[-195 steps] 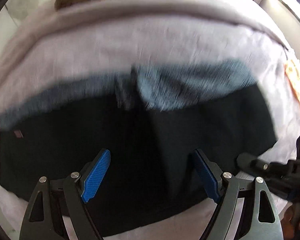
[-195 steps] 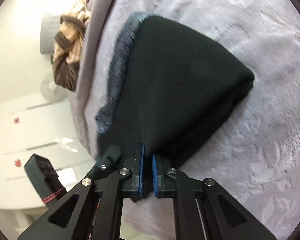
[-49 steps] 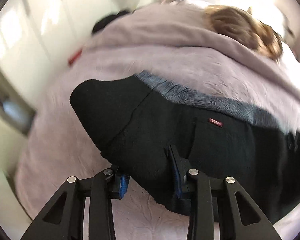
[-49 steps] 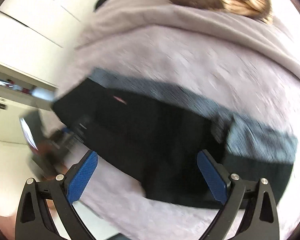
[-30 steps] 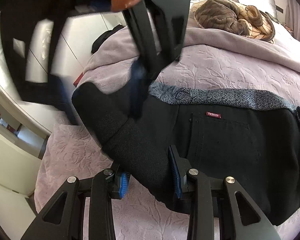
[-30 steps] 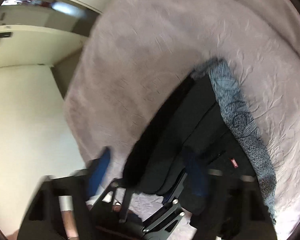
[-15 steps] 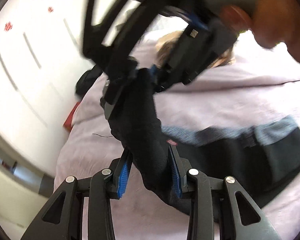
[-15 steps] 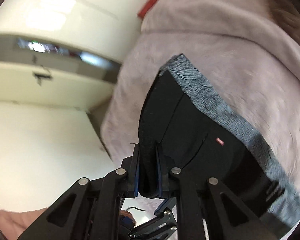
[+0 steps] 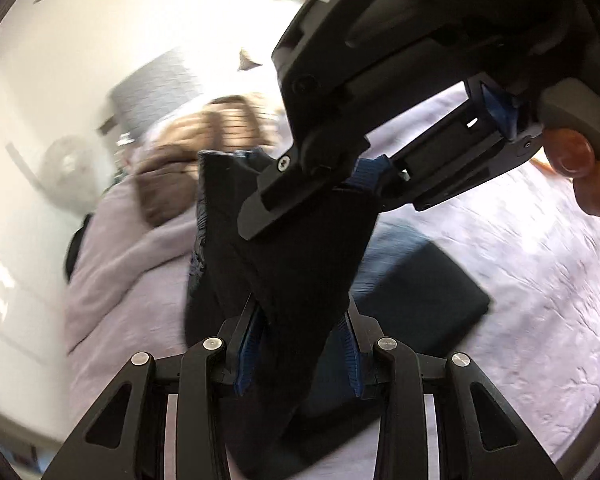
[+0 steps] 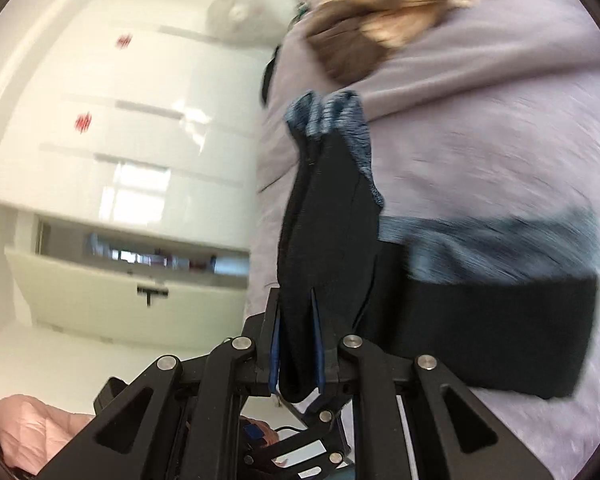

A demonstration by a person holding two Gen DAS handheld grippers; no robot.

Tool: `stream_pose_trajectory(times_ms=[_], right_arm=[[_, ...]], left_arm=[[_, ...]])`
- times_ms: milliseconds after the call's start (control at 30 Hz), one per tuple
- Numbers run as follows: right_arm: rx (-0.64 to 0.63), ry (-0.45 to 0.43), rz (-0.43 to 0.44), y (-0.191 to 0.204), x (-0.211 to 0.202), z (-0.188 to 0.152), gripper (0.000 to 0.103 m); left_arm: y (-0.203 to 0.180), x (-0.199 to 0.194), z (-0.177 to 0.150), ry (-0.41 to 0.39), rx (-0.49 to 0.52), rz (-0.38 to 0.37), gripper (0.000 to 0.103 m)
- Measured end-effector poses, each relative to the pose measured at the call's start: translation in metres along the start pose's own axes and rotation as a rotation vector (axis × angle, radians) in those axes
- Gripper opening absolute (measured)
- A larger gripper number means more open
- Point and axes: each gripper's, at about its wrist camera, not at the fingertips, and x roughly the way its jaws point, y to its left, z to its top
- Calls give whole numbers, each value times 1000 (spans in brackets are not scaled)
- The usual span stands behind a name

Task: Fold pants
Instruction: 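Fold the held end over the trousers with the left gripper and release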

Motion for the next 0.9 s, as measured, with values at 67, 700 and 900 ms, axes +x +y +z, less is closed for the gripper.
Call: stream_pose_trajectory(times_ms=[67,700,900], right_arm=[[61,-28,-6,-38,-13,-13,15],[90,-30,-251,-144,-19,-48,20],[82,-48,-390,-127,-16,-53,28]], left_arm=[[-26,11,1,15,49,-18,37],[-101,34,-32,173,152,-120,71],[-47,12,-40,267,-43,-128,81]])
